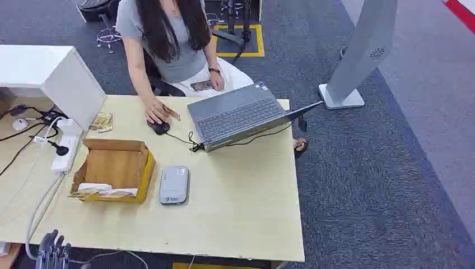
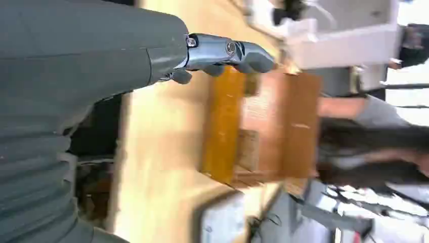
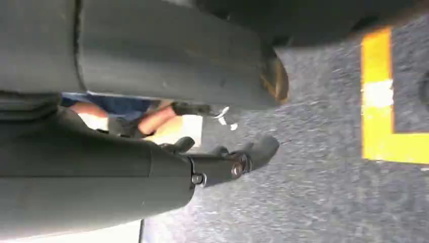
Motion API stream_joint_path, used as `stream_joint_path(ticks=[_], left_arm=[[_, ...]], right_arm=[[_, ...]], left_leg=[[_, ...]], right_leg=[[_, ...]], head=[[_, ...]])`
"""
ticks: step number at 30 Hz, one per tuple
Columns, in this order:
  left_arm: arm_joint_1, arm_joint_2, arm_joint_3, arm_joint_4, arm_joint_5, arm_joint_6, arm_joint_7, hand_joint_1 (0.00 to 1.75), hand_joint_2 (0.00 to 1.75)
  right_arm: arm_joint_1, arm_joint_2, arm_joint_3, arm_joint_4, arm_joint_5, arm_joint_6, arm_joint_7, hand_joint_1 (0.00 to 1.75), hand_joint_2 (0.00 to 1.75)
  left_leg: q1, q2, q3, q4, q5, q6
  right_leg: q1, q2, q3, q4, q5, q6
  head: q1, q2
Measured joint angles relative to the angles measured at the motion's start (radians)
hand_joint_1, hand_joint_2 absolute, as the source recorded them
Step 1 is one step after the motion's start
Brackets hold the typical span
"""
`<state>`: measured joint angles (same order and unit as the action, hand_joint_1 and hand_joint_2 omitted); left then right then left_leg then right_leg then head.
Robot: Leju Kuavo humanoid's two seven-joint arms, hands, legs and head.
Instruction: Pass the card to the sensor for recognition and then transmit it.
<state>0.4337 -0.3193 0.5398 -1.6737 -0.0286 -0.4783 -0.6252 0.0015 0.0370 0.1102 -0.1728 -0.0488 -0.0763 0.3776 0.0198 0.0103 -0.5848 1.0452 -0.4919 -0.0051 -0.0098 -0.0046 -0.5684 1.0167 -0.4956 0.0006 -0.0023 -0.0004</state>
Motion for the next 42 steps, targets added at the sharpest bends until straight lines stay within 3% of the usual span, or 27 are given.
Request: stream_joint_path(ticks=[7,12,17,26,34,42], left_arm=[[-0.042,-0.004,-0.059,-0.202,-0.032,-0.075,-0.050,0.00,1.75],[-0.109,0.037,-0.124,-0.247,-0.092,0.018,-0.059,0.00,1.75],[-0.203,0.076,-0.179,-0.244,-0.202,0.116,-0.024,0.00,1.75],[-0.370,0.142,-0.272,-0.175,-0.402,0.257,0.060,0.00,1.75],[-0.532,0.191,-0.368,-0.052,-0.576,0.358,0.141,0.00,1.75],[-0.672,0.231,-0.454,0.073,-0.750,0.465,0.228,0.00,1.75]], right_arm=[[0.000,-0.076,0.000,0.008,-0.006,0.040,0.035,0.00,0.00],[-0.001,-0.121,0.006,0.009,-0.006,0.068,0.042,0.00,0.00],[-0.007,-0.155,0.010,0.010,0.000,0.085,0.042,0.00,0.00],[-0.022,-0.208,0.016,0.010,0.004,0.111,0.041,0.00,0.00],[-0.037,-0.266,0.016,0.010,-0.002,0.140,0.041,0.00,0.00],[-0.034,-0.291,0.014,0.010,-0.019,0.174,0.019,0.00,0.00]], left_leg=[[-0.001,0.000,0.001,0.000,0.000,0.000],[0.000,0.000,0.001,0.001,0.000,0.000],[0.000,0.001,0.001,0.000,0.001,0.000],[-0.001,0.000,0.001,0.001,0.001,0.000],[-0.001,0.001,0.001,0.001,0.002,0.001],[-0.001,0.001,0.001,0.002,0.002,0.001]], right_leg=[[0.000,0.000,0.000,0.000,0.001,0.000],[-0.001,0.000,0.000,0.000,0.001,0.000],[-0.001,0.001,0.000,0.000,0.001,0.000],[-0.001,0.000,0.000,0.000,0.002,0.001],[-0.001,0.001,0.000,0.000,0.003,0.002],[-0.001,0.001,0.000,0.000,0.003,0.002]], head=[[0.000,0.000],[0.000,0.000],[-0.001,0.000],[0.000,0.000],[0.000,0.000],[0.000,0.000]])
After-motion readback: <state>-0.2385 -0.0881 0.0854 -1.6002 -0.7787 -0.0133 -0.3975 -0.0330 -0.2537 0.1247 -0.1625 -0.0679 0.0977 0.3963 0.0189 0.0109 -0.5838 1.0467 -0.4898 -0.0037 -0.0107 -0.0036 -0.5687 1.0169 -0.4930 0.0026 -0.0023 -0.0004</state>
